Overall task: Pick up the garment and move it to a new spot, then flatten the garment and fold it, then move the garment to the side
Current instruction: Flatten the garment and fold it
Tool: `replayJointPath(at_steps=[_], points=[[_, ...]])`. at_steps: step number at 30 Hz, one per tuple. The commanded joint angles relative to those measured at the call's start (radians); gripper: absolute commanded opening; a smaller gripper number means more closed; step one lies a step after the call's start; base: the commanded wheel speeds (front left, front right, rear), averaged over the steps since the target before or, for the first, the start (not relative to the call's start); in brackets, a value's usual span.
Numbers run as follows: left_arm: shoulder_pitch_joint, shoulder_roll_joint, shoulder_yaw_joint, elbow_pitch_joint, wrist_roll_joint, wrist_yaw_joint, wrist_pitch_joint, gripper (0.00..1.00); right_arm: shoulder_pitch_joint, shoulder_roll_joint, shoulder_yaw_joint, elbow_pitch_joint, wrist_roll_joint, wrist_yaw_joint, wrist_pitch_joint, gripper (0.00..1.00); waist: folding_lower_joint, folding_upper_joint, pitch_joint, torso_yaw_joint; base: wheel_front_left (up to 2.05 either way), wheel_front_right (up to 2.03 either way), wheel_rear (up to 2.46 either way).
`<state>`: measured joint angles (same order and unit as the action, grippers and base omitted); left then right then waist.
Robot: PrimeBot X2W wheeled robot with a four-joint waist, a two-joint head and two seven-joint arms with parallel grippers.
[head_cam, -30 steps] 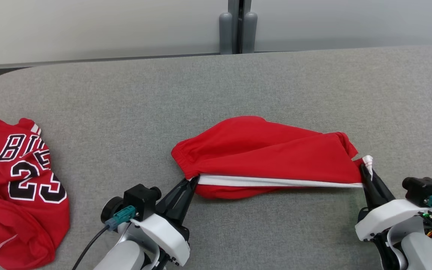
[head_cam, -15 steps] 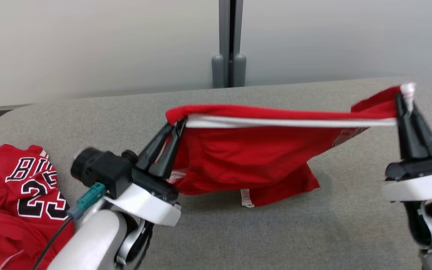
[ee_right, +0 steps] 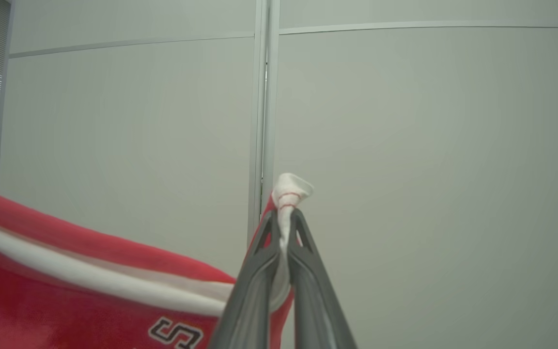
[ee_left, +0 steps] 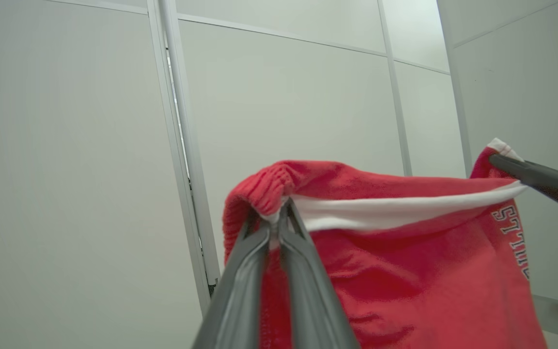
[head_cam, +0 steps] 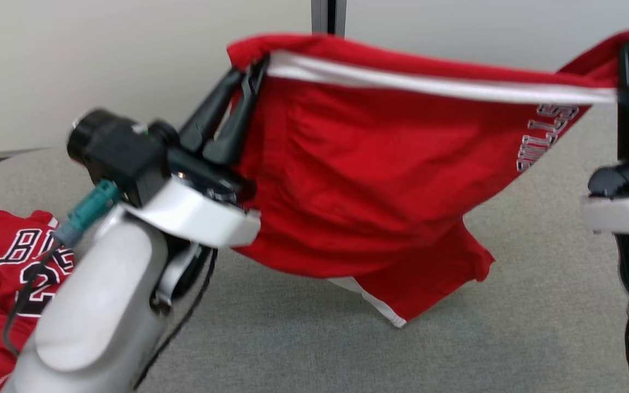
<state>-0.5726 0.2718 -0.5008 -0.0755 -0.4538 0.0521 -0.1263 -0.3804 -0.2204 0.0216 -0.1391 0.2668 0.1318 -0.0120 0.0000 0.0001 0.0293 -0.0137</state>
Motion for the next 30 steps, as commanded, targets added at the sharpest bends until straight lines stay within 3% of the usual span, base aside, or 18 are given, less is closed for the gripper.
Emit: replayJointPath(at_steps=[1, 9, 17, 22, 30], points=[[-0.045, 0.0, 0.009, 0.024, -0.01, -0.012, -0.001, 0.0, -0.043, -0.003, 0.012, 0.015, 0.013, -0.002, 0.0, 0.0, 0.0, -0.0001, 0.041, -0.006, 0.0, 0.0, 0.0], [-0.359, -0.071, 0.052, 0.273, -0.041, -0.092, -0.061, 0.0, -0.384, -0.016, 0.085, 0.21, 0.082, -0.001, -0.055, 0.0, 0.0, -0.0001, 0.187, -0.008, 0.0, 0.0, 0.0], [-0.6, -0.153, 0.092, 0.623, -0.034, -0.133, -0.131, 0.0, -0.716, 0.024, 0.172, 0.554, 0.123, -0.001, -0.18, 0.0, 0.0, -0.0001, 0.261, -0.012, 0.0, 0.0, 0.0], [-0.622, -0.19, 0.1, 0.843, -0.047, -0.155, -0.14, 0.0, -0.788, 0.068, 0.265, 0.79, 0.139, -0.001, -0.218, 0.0, 0.0, -0.0001, 0.291, -0.023, 0.0, 0.0, 0.0], [-0.482, -0.218, 0.054, 1.068, -0.062, -0.176, -0.14, 0.0, -0.672, 0.135, 0.428, 1.067, 0.199, -0.001, -0.247, 0.0, 0.0, -0.0001, 0.349, -0.035, 0.0, 0.0, 0.0]])
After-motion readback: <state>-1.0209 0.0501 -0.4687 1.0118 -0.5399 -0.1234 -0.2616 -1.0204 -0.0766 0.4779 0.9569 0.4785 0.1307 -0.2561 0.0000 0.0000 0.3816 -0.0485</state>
